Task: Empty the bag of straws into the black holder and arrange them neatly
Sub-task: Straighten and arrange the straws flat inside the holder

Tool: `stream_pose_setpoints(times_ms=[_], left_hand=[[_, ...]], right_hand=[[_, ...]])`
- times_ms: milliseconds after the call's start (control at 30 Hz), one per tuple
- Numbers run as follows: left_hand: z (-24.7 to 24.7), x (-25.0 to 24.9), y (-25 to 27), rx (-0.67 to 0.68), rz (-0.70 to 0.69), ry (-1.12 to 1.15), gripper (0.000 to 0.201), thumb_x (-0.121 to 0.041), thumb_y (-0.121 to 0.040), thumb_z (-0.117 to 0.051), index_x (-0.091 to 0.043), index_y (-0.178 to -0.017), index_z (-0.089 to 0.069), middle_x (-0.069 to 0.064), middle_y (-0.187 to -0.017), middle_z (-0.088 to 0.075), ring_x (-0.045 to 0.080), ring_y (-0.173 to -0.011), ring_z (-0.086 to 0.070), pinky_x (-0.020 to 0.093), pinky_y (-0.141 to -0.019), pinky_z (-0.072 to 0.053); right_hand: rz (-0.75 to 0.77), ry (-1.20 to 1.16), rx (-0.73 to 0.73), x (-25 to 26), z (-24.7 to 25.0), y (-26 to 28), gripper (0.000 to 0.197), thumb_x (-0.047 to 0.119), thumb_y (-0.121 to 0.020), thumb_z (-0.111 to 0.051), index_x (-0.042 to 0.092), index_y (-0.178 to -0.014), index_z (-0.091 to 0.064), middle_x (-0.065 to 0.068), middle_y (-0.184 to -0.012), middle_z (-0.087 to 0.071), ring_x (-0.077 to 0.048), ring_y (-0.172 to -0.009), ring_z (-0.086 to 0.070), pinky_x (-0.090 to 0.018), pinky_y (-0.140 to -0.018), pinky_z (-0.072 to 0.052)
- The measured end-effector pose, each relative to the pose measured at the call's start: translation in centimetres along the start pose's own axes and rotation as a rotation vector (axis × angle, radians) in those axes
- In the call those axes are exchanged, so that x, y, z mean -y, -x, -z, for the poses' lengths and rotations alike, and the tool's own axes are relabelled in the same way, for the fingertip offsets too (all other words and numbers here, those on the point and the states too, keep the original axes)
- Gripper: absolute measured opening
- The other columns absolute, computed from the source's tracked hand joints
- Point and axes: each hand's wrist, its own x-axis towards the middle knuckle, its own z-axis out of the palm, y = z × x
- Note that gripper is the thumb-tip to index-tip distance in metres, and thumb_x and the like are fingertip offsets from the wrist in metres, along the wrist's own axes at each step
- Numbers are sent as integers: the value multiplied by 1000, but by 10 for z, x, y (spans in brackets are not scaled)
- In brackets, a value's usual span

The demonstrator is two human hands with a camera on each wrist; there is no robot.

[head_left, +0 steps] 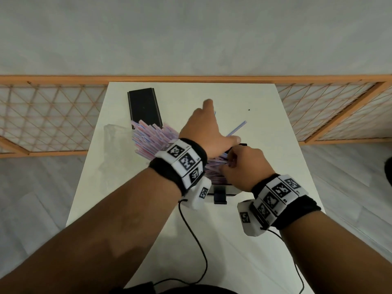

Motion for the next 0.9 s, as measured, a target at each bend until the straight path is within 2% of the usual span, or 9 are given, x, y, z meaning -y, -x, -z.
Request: stream_pose_setpoints(times_ms=[133,233,300,400,500,567,700,800,900], left_hand=[[-16,-13,-16,-1,-30,-152,77,-54,-82,-73,-14,-140,-42,11,-123,-59,30,-111,-59,41,-89,-53],[-21,-21,-20,-7,-96,-178,32,-33,-92,-65,-9,-113,-60,11,-106,-66,31,-97,-63,41,-83,-56],[-22,-22,-22,-16,-126,-190,15,-19,-91,-58,-7,-99,-65,12,-97,-68,33,-90,-65,42,-81,-57],[-20,-20,-24,-10,-136,-164,16,-15,-86,-59,-7,-100,-64,10,-97,-67,30,-89,-64,41,-81,-58],[-17,-18,-24,39,-141,-79,34,-24,-85,-66,-11,-116,-58,3,-104,-61,22,-95,-57,33,-79,-51],[-18,-19,-23,83,-177,-38,28,-25,-87,-65,-11,-111,-63,0,-100,-62,19,-93,-58,28,-76,-47],[-13,-14,-22,45,-231,0,14,-19,-94,-62,-7,-89,-69,-9,-71,-57,15,-73,-56,26,-63,-40],[5,-15,-14,-62,-271,52,12,-18,-94,-62,-11,-89,-70,-7,-74,-62,14,-71,-59,24,-65,-44],[30,-23,1,-158,-303,276,11,-20,-91,-67,-16,-82,-71,-2,-76,-70,15,-66,-68,30,-62,-57]], right_hand=[[-25,-81,-25,-5,4,1,27,38,-82,-71,19,-90,-54,5,-78,-58,-13,-71,-51,-18,-53,-32],[-39,-125,-27,-4,5,-1,36,41,-81,-72,18,-101,-53,3,-86,-61,-15,-76,-53,-17,-53,-31],[-42,-121,-16,-1,5,-4,40,40,-82,-71,16,-109,-53,0,-93,-62,-17,-81,-54,-16,-53,-31],[-53,-130,-25,4,6,-7,37,36,-83,-70,16,-109,-53,4,-87,-57,-15,-79,-51,-15,-51,-29],[-83,-120,-52,10,10,-8,23,32,-84,-69,21,-93,-50,10,-72,-50,-11,-67,-49,-16,-48,-30],[-69,-107,-18,14,12,-8,19,27,-87,-67,17,-82,-52,4,-71,-56,-14,-67,-54,-19,-50,-36],[-12,-205,9,16,11,-6,17,28,-87,-67,14,-94,-62,-3,-83,-68,-21,-78,-63,-21,-57,-43],[49,-306,-62,17,11,-6,18,34,-86,-68,29,-100,-58,3,-90,-70,-12,-82,-64,-23,-64,-45],[132,-374,-165,25,14,-8,16,36,-91,-63,29,-106,-64,4,-100,-68,-12,-86,-63,-25,-72,-44]])
